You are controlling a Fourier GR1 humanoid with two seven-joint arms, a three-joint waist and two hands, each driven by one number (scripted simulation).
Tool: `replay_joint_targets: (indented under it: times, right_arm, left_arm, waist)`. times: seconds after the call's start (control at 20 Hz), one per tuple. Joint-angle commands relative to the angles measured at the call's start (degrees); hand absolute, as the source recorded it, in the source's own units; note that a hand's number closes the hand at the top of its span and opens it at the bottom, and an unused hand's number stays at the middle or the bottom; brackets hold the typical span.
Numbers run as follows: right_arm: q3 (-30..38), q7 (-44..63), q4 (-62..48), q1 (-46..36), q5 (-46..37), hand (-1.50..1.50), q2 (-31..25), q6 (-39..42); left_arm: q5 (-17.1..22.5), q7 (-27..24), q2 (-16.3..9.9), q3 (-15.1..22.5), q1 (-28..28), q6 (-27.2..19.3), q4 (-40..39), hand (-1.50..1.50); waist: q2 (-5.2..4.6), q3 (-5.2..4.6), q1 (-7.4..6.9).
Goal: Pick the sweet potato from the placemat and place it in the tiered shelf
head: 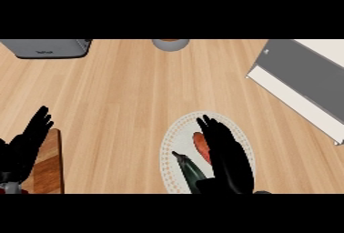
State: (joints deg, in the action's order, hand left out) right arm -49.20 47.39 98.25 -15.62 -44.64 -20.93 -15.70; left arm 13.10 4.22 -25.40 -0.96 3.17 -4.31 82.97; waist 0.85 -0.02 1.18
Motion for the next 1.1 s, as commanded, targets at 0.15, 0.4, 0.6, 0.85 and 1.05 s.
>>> replay_joint_targets:
  times: [0.15, 0.4, 0.6, 0.85, 1.05]
  right_arm:
    - [-2.39, 15.1, 1.57, -8.14, 4.13, -1.5, 0.92, 27.93]
    - [-2.03, 21.09, 0.97, -11.78, 5.33, -1.5, 4.28, 38.59]
    - [2.69, 16.44, -0.22, -12.12, 7.19, -1.5, 0.78, 40.95]
    - [2.67, 13.88, -7.49, -11.74, 3.78, -1.5, 5.64, 39.48]
    - [2.89, 16.66, -3.52, -9.33, 0.75, -1.5, 6.68, 42.5]
  left_arm:
    - [0.18, 0.52, -0.33, -0.37, -0.92, 1.15, -1.11, 0.0]
    - [-1.67, 2.06, 1.56, 1.22, -1.72, -0.55, 0.55, 0.0]
    - [-2.37, -0.77, 3.06, 1.28, 0.57, 0.02, 0.26, 0.0]
    - [-1.42, -0.34, 2.14, -0.97, -1.34, 2.7, -2.85, 0.0]
    - [-0.66, 4.0, 0.57, -3.31, -1.54, 2.8, 1.38, 0.0]
  waist:
    - [-0.79, -0.23, -1.68]
    - [-0.76, -0.08, -1.58]
    - [-0.8, -0.03, -1.44]
    - [-0.9, -0.01, -1.52]
    - [-0.73, 0.01, -1.24]
